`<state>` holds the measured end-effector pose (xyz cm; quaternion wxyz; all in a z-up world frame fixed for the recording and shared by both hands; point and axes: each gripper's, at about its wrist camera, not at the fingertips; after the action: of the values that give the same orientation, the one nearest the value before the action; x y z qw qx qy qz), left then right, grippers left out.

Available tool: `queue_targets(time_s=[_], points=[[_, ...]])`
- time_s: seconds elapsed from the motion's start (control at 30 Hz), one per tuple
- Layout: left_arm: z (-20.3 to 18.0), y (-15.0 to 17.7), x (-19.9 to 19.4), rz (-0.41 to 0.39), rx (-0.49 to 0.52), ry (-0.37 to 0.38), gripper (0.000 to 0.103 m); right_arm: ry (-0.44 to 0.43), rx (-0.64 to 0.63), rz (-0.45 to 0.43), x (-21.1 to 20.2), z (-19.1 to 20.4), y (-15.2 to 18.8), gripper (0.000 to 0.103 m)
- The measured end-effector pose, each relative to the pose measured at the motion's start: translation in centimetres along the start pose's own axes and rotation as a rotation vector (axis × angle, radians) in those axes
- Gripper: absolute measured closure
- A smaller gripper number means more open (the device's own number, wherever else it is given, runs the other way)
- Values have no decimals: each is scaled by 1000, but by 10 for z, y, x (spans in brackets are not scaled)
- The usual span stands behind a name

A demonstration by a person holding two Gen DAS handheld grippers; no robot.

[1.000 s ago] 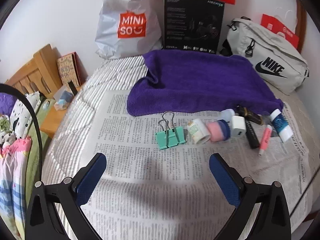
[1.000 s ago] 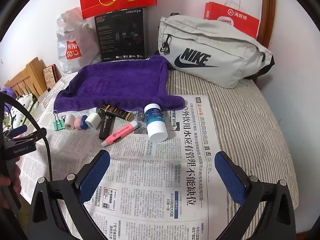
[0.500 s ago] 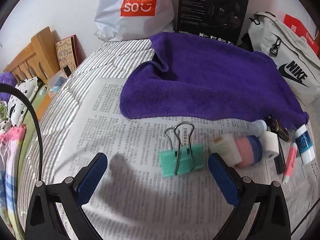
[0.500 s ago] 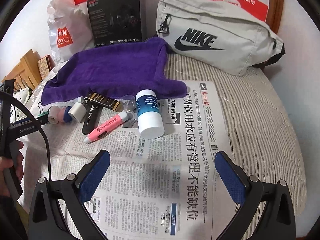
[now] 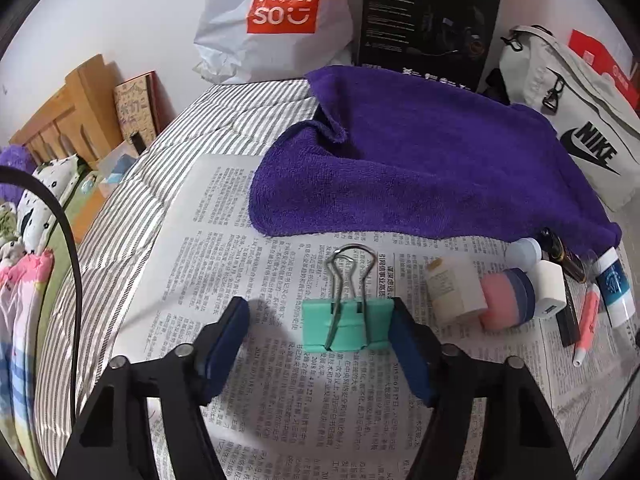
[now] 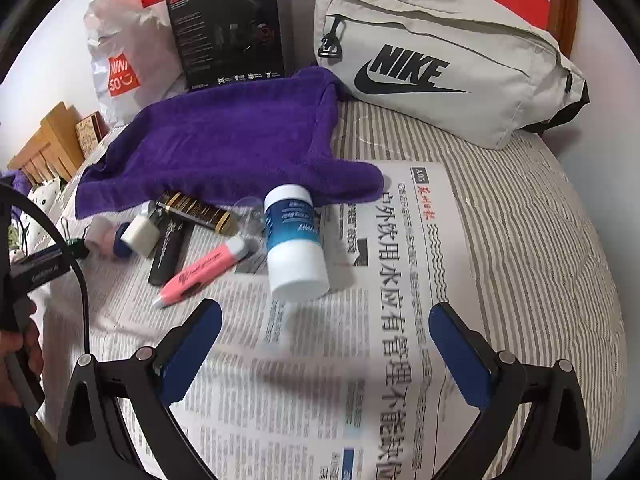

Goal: Organize rigid objects
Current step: 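Grasp the green binder clip with the left gripper while the right grasps the white blue-labelled balm bottle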

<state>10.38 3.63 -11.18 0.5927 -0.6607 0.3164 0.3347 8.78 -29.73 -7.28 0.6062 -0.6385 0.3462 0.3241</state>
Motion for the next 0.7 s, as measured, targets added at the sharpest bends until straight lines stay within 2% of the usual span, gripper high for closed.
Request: queue_targets(time_s=[0.03, 0.1, 0.33, 0.4, 0.47, 0.53, 0.63, 0.7], points=[[0, 0, -1, -6, 5, 7, 52, 7, -2, -2, 4, -1, -4, 1], [-1, -2, -1, -10, 14, 20, 63, 18, -7, 0, 9, -1, -10, 5], [-3, -2, 1, -14, 41, 28, 63, -15, -33, 23, 36, 6, -31, 11], [-3, -2, 1, -15, 49, 30, 63, -1, -61, 33, 44, 12, -34, 19], [-3, -2, 2, -22, 55, 41, 63, -13, -75, 56, 51, 15, -35, 37], [-2, -2, 2, -21, 57, 46, 63, -20, -90, 77, 57, 20, -36, 44], [-2, -3, 3, -21, 59, 54, 63, -5, -125, 53, 58, 25, -35, 48], [-2, -3, 3, -23, 61, 57, 63, -25, -121, 34, 58, 24, -35, 61]])
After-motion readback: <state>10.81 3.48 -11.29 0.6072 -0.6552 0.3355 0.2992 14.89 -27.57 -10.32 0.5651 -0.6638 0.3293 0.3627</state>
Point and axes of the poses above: each gripper's, at about its wrist camera, not at the fingertips, and x roughly the way its jaws point, z to its left, y to its underside, and after that the axes turned 6 degrees about y, right-handed
